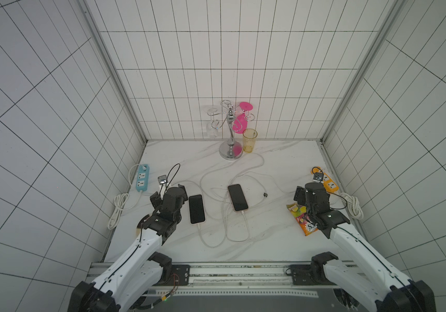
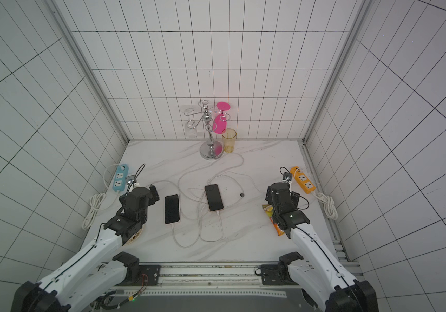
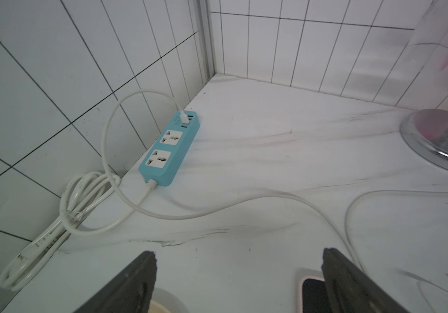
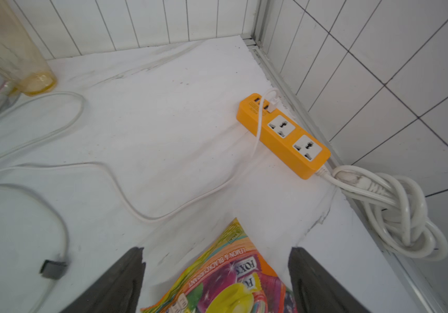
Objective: Plug the charging cable into the phone
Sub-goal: Reset both arms
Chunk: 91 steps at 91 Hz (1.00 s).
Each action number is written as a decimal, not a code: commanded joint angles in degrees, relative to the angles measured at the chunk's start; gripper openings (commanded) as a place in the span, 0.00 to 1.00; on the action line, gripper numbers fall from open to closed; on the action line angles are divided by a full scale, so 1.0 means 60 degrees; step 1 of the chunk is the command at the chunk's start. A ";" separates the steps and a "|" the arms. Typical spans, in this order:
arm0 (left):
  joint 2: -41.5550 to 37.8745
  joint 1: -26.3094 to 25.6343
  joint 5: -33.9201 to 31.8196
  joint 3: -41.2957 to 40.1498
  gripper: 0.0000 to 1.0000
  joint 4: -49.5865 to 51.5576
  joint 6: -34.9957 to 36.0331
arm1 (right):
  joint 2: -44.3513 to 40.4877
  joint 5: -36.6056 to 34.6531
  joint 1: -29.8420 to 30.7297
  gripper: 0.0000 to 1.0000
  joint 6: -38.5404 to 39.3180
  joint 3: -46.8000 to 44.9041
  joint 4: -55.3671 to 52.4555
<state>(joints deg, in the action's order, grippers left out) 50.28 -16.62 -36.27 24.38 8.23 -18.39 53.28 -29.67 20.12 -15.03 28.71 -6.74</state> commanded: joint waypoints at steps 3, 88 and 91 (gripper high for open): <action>0.0802 0.1146 0.1570 -0.0092 0.95 -0.2529 0.0757 | 0.0657 -0.0992 -0.0549 0.86 0.1223 -0.0457 0.2838; 0.6704 0.2846 0.4167 -0.0049 0.99 -0.9646 0.2093 | 0.5888 0.3340 -0.3500 0.99 0.1772 -0.0842 0.9223; 0.6531 0.2851 0.4113 0.0132 0.98 -0.8961 0.2010 | 0.5747 0.3349 -0.3500 0.99 0.1735 -0.0807 0.8942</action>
<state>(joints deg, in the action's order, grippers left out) 90.65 0.45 -13.06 24.62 -48.77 -6.42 88.33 -11.35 -0.16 -4.67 23.03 49.10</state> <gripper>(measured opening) 0.986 0.990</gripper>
